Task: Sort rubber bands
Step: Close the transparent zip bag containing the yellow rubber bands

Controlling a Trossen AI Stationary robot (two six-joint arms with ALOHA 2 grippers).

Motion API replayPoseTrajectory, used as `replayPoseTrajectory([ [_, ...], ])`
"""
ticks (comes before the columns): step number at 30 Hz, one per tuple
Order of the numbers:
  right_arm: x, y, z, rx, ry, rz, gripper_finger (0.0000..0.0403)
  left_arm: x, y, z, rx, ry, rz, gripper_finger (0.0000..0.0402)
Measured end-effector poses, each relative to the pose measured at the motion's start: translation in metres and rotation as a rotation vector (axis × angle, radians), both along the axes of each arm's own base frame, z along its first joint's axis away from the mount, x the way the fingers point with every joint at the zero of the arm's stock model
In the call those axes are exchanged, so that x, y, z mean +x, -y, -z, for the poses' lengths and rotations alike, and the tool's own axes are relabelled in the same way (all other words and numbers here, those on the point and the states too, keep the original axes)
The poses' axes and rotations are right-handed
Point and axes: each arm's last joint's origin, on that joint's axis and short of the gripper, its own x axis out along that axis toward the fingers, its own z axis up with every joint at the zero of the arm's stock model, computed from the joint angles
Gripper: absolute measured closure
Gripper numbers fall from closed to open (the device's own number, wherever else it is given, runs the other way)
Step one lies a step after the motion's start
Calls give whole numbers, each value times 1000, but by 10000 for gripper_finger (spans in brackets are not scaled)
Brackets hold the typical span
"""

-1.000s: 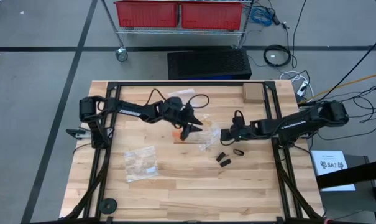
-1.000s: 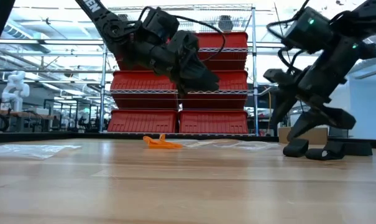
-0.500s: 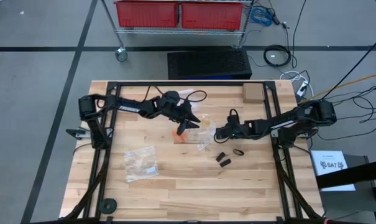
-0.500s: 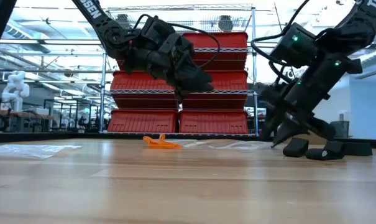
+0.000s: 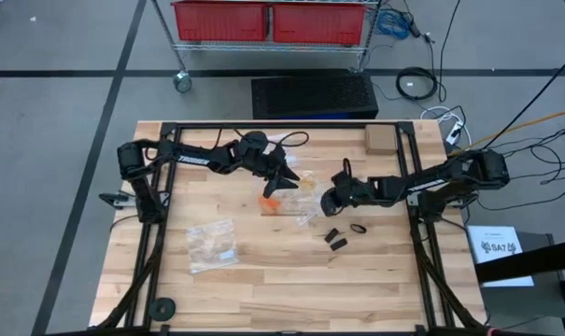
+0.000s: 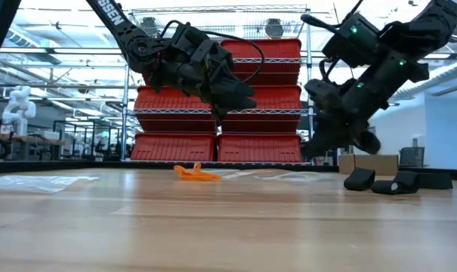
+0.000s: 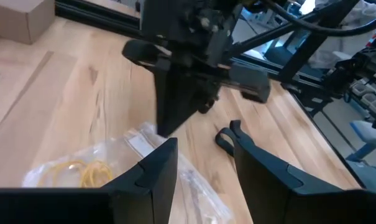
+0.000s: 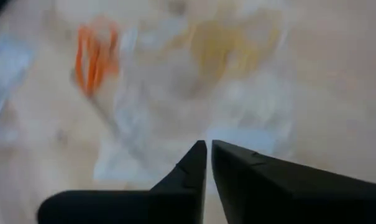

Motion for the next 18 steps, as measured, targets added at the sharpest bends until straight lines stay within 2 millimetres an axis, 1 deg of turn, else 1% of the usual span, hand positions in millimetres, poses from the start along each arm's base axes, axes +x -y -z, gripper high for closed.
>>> replayPoseTrajectory([
  [2, -3, -5, 0, 86, -16, -29, 364, 0, 0, 1, -5, -11, 1, 237],
  [6, -6, -15, 1, 242, -36, 37, 321, 0, 1, 1, -27, -18, -5, 237],
  [9, -8, -22, 4, 255, -60, 112, 303, 0, 1, 1, -27, -17, -5, 237],
  [11, -11, -23, 9, 220, -104, 158, 306, 0, 1, 1, -26, -16, -5, 237],
  [14, -15, -17, 16, 186, -163, 224, 329, 0, 0, 1, -26, -16, -7, 237],
  [18, -10, 1, 22, 130, -162, 231, 370, -1, -1, 1, -22, -14, -10, 237],
])
